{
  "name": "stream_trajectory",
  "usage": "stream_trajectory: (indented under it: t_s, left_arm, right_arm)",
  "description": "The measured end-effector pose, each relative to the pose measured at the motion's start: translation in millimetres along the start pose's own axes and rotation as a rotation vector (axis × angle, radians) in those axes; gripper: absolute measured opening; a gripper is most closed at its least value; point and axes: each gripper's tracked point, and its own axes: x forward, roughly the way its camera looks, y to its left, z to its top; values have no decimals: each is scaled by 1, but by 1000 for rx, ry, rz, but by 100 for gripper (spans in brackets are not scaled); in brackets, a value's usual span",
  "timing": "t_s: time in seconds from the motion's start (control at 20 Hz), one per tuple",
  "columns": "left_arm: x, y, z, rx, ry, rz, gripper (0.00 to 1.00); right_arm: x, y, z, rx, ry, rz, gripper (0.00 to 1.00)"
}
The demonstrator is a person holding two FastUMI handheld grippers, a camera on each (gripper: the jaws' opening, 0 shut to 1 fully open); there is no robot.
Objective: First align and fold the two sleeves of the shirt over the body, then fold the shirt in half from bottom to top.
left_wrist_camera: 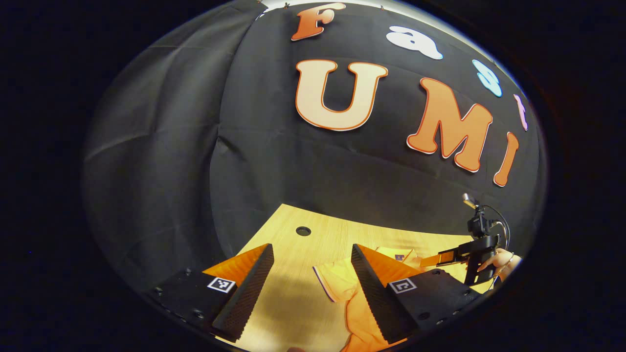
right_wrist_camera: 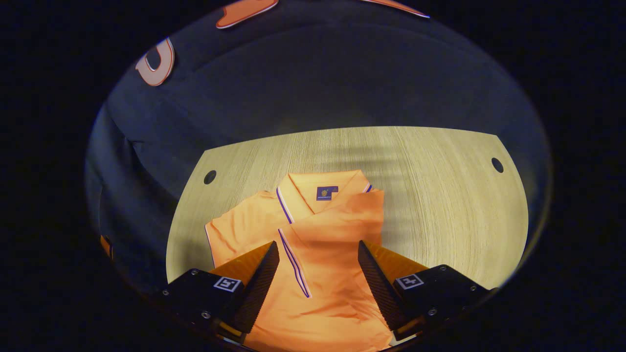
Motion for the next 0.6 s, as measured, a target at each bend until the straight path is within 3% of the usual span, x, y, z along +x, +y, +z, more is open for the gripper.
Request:
stream_trajectory:
  t_s: [0.3,0.5,0.6]
  left_arm:
    - [53,-14,-43,-99,152,2,98]
    - [97,-23,-86,-134,339,5,98]
    - [117,-24,-110,-168,435,41,98]
  right_arm:
    - [-56,-25,33,-20,-148,-21,99]
    - [-96,-35,42,-50,-219,-8,99]
    - [-115,-40,44,-49,-242,11,99]
